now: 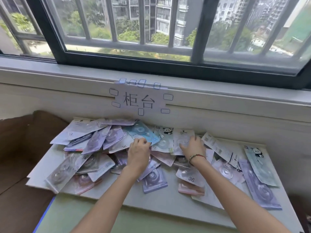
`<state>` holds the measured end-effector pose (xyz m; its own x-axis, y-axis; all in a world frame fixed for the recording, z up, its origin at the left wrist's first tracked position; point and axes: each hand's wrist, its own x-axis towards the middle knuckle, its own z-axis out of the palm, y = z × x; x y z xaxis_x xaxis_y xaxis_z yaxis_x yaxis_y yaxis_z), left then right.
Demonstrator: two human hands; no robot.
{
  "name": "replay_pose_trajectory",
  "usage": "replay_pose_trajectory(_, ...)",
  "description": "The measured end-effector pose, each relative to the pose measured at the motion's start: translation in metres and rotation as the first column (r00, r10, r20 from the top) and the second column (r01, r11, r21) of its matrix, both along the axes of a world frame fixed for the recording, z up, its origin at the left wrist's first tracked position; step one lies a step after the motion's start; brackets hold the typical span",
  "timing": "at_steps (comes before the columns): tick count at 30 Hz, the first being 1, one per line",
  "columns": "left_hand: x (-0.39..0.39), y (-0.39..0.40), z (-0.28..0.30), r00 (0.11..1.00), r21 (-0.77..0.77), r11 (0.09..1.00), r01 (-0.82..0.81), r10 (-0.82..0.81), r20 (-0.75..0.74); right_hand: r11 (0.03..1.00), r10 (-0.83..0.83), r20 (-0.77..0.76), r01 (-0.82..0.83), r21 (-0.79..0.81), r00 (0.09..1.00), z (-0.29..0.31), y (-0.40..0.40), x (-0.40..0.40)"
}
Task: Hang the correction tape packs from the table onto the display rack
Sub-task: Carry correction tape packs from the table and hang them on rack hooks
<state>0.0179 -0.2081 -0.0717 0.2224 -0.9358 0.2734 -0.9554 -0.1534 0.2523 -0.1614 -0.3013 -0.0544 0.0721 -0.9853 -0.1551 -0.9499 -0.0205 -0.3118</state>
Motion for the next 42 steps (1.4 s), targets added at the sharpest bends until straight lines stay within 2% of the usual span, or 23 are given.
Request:
replay_pose_trajectory(8,-0.001,-0.011,0.004,0.993,0.034,0.999,-0.004,0.000,0.122,1.000,-0.004,-0.107,0.007,0.028,0.994,-0.001,-0.016,0.007)
replay_pose_trajectory(14,-0.015,-0.013,0.019,0.989,-0.052,0.989,0.137,-0.134,0.067,0.993,0.062,-0.111,-0.050,0.108,0.992,0.014,-0.015,0.002)
replay_pose_trajectory(17,-0.029,-0.012,0.022,0.956,-0.003,0.959,0.285,-0.285,-0.064,0.997,0.077,-0.117,-0.075,0.026,0.990,0.022,-0.012,-0.011)
replay_pose_trajectory(18,-0.034,-0.012,0.023,0.938,0.081,0.940,0.332,-0.320,-0.132,0.997,0.076,-0.107,-0.075,0.018,0.991,0.024,-0.011,-0.017)
replay_pose_trajectory(19,-0.037,-0.012,0.023,0.913,0.150,0.911,0.385,-0.352,-0.206,0.996,0.084,-0.111,-0.081,0.031,0.990,0.026,-0.011,-0.022)
replay_pose_trajectory(21,-0.042,-0.011,0.024,0.871,0.133,0.893,0.430,-0.371,-0.323,0.990,0.114,-0.148,-0.101,0.097,0.982,0.028,-0.010,-0.031)
replay_pose_trajectory(23,-0.037,-0.013,0.023,0.893,0.064,0.933,0.355,-0.318,-0.319,0.986,0.133,-0.149,-0.115,0.120,0.980,0.028,-0.010,-0.037)
replay_pose_trajectory(24,-0.030,-0.015,0.024,0.919,0.083,0.945,0.316,-0.283,-0.272,0.985,0.135,-0.131,-0.119,0.125,0.982,0.027,-0.010,-0.038)
replay_pose_trajectory(26,-0.014,-0.021,0.024,0.960,0.258,0.927,0.271,-0.241,-0.141,0.986,0.121,-0.103,-0.108,0.125,0.987,0.024,-0.007,-0.039)
replay_pose_trajectory(28,-0.004,-0.025,0.024,0.962,0.436,0.858,0.270,-0.263,-0.078,0.993,0.083,-0.101,-0.074,0.095,0.991,0.020,-0.006,-0.038)
replay_pose_trajectory(30,0.000,-0.027,0.022,0.957,0.505,0.819,0.273,-0.284,-0.058,0.996,0.057,-0.131,-0.049,0.069,0.990,0.019,-0.005,-0.035)
replay_pose_trajectory(33,-0.004,-0.030,0.022,0.962,0.528,0.814,0.243,-0.273,-0.023,0.997,0.029,-0.154,-0.019,0.070,0.988,0.019,-0.004,-0.030)
replay_pose_trajectory(36,-0.007,-0.036,0.027,0.966,0.511,0.833,0.210,-0.258,0.024,0.991,0.027,-0.078,-0.016,0.135,0.997,0.018,-0.004,-0.030)
replay_pose_trajectory(42,-0.010,-0.043,0.028,0.974,0.502,0.834,0.228,-0.201,-0.108,0.972,0.055,-0.078,-0.036,0.234,0.995,0.019,-0.005,-0.035)
